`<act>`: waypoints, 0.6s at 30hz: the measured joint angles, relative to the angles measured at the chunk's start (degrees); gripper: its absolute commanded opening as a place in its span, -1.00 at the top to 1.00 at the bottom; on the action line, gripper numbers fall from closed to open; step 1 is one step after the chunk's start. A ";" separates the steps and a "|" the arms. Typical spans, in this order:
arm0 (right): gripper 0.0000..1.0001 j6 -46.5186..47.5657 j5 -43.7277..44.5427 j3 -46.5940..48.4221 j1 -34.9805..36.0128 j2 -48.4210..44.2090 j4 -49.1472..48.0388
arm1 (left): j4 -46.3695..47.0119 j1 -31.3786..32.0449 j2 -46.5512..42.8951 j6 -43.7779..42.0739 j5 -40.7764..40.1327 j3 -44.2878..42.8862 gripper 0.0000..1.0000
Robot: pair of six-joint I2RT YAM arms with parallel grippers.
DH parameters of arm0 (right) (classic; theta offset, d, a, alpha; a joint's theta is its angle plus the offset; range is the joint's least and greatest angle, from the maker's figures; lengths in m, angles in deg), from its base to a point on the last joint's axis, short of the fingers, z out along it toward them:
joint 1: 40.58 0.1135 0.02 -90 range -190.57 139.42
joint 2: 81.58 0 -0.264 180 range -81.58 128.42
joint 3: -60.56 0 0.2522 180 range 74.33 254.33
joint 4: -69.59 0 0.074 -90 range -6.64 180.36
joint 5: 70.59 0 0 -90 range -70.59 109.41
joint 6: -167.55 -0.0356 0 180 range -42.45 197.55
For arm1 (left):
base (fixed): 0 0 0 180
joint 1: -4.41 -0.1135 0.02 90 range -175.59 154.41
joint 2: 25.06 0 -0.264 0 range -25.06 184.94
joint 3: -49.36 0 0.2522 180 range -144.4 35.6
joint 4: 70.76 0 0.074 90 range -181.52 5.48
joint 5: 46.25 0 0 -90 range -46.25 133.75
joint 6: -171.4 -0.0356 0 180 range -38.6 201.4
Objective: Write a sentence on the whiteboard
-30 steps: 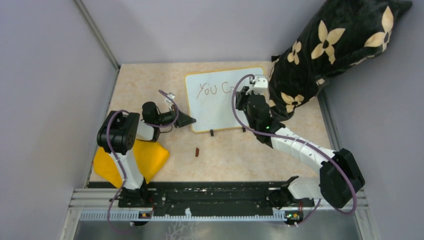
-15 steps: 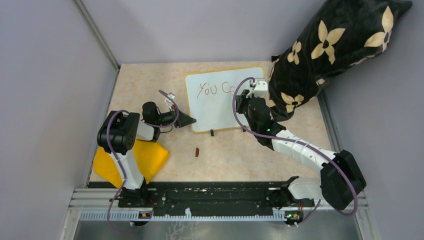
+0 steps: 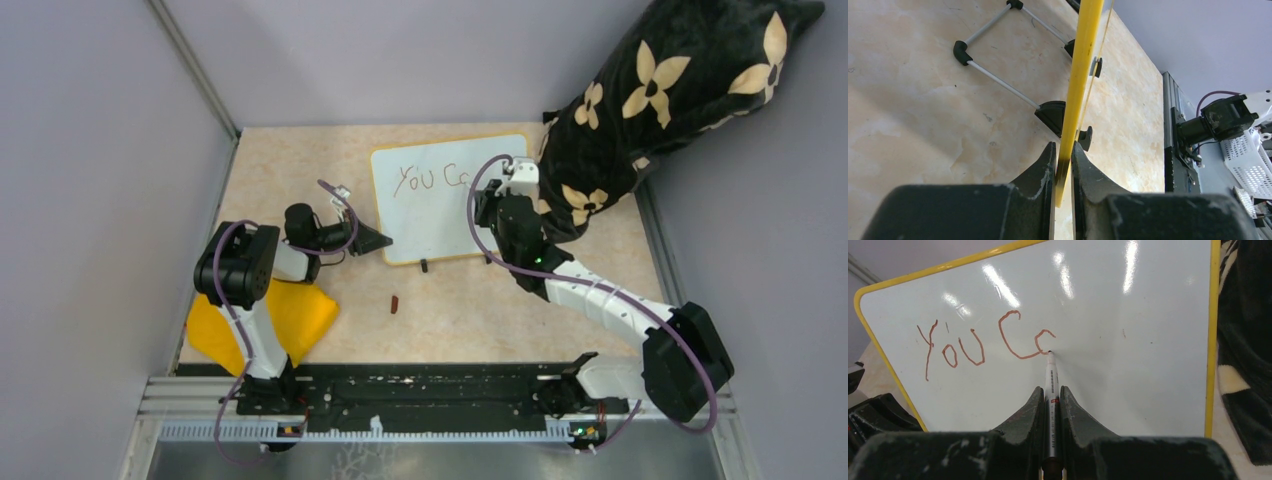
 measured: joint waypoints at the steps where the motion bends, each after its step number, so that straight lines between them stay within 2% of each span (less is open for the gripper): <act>1: 1.00 0.02 0.00 0.02 -0.09 0.00 0.00 | 0.00 0.00 0.00 -0.04 0.00 0.00 1.00; 18: 1.00 1.46 0.48 3.52 -0.85 0.31 1.22 | -0.20 0.00 0.00 -0.55 0.04 0.00 1.00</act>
